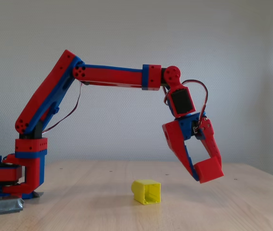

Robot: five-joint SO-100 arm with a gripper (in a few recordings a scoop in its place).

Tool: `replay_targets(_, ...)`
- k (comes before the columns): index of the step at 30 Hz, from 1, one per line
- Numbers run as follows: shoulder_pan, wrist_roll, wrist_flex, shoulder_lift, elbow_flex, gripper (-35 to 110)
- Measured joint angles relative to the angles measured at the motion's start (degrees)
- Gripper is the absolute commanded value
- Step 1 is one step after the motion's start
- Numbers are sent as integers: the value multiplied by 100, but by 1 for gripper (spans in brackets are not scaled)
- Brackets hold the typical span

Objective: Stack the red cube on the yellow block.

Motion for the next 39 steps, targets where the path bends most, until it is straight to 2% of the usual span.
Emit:
replay_targets(7, -9, 0, -9, 1195, 492, 0)
replay_targets(12, -9, 9, 9, 1318, 677, 0)
replay_targets(20, -9, 0, -149, 2048, 1898, 0)
replay_targets(39, -281, -123, -149, 3164, 3103, 0)
